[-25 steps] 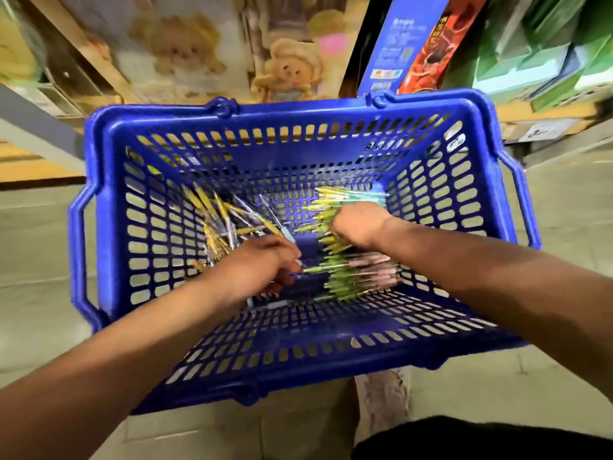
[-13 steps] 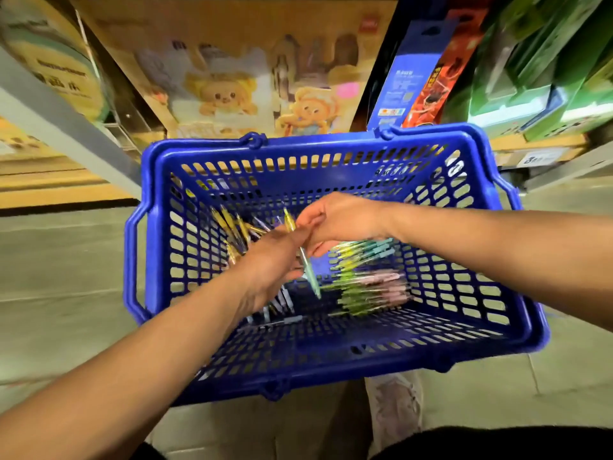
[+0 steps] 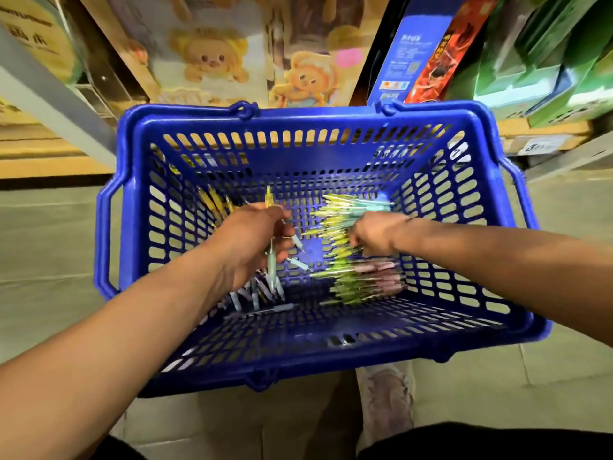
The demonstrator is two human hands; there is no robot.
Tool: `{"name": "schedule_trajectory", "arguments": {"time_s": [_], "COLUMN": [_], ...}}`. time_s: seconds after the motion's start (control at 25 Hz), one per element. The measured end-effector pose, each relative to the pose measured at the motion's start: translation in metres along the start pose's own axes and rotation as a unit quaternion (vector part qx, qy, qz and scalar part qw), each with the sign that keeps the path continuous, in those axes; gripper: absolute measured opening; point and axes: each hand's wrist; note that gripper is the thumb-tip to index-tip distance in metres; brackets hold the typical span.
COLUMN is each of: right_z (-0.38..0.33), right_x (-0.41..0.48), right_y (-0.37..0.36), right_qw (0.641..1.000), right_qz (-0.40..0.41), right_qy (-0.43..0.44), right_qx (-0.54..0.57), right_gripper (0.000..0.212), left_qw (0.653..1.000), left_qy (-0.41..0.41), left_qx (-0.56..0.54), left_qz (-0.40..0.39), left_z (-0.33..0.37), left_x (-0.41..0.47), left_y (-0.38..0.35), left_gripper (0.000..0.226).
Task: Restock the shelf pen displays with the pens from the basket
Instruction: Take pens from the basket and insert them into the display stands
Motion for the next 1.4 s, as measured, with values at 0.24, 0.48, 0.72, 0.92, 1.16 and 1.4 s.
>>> {"name": "schedule_trajectory", "arguments": {"time_s": [0.24, 0.48, 0.72, 0.92, 1.16, 1.4], "right_z": [-0.001, 0.003, -0.009, -0.013, -0.037, -0.064], "right_x": [0.006, 0.009, 0.002, -0.008, -0.038, -0.038], "right_y": [-0.036, -0.043, -0.038, -0.022, 0.033, 0.039], "right_qw": [0.989, 0.99, 0.989, 0.993, 0.841, 0.703], "right_qz": [0.108, 0.109, 0.101, 0.088, 0.123, 0.012], "right_qy": [0.01, 0.014, -0.012, -0.029, 0.004, 0.144], "right_qx": [-0.103, -0.094, -0.106, -0.071, 0.527, 0.697], "right_gripper": [0.033, 0.029, 0.03, 0.014, 0.009, 0.024], "left_qw": [0.999, 0.998, 0.998, 0.998, 1.0, 1.0], "left_qy": [-0.035, 0.014, 0.012, 0.014, -0.007, -0.019], "left_qx": [-0.024, -0.053, -0.054, -0.059, 0.0, 0.004], "left_qz": [-0.023, -0.036, -0.017, -0.022, -0.018, 0.004], "left_z": [0.01, 0.011, 0.013, 0.015, 0.015, 0.009], "left_x": [0.015, 0.019, 0.024, 0.021, 0.02, 0.019], "left_y": [-0.023, -0.022, -0.016, -0.012, -0.02, -0.019], "left_gripper": [0.022, 0.028, 0.022, 0.023, 0.024, 0.022]}}
Point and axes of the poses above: each hand's wrist, its own x-axis towards the middle knuckle, its own y-axis out of the back of the hand, z = x × y, and after that the axes turned 15 degrees about -y, right-handed
